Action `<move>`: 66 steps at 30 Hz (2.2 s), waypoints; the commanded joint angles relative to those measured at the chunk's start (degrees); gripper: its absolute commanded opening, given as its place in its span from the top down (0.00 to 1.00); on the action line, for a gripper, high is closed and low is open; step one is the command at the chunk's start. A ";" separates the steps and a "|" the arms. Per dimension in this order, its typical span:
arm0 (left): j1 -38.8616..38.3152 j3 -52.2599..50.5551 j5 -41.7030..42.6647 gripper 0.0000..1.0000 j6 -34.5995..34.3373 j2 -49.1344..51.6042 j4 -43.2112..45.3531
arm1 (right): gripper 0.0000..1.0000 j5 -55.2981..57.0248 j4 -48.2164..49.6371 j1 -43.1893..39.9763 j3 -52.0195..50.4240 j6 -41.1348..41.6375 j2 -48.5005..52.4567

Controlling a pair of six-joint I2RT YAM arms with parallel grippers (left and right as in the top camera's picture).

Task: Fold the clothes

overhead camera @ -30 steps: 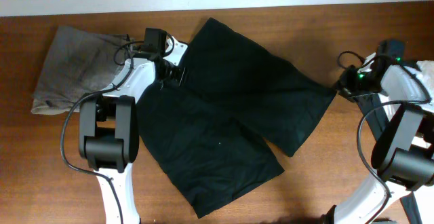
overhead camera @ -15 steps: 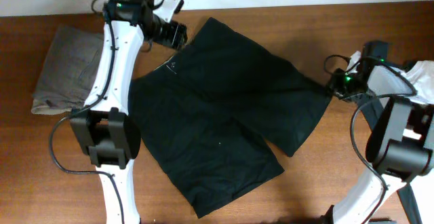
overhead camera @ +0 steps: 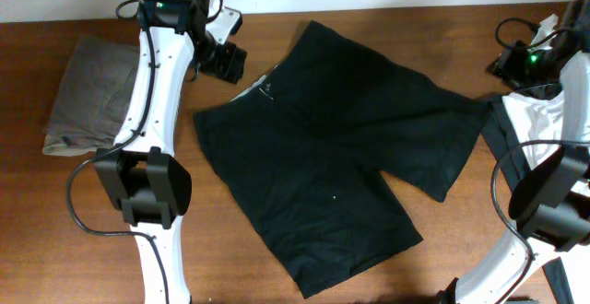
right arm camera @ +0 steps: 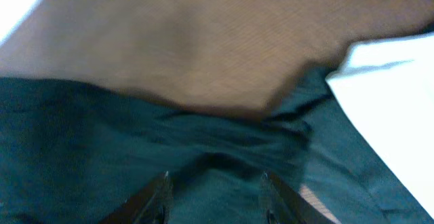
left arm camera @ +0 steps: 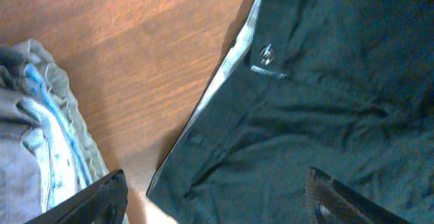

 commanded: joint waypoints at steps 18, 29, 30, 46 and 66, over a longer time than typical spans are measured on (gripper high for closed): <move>6.49 -5.29 0.72 0.79 -3.21 12.81 -6.78 | 0.51 -8.35 -15.23 9.66 5.46 -4.92 -8.50; 7.65 -5.27 1.40 0.99 -9.05 5.05 -17.99 | 0.50 0.26 -11.89 14.01 -7.23 -4.52 -7.58; 8.41 -5.27 -0.96 0.99 -10.54 2.45 -17.97 | 0.50 2.73 -8.83 14.60 -11.67 -2.54 -7.58; 11.41 -27.93 -6.08 0.99 -10.80 -8.96 -17.42 | 0.94 3.74 17.68 16.31 -27.23 7.56 -0.90; 1.60 -27.89 14.08 0.43 0.90 -13.60 24.22 | 0.64 -12.98 -6.23 9.94 13.25 -7.43 0.79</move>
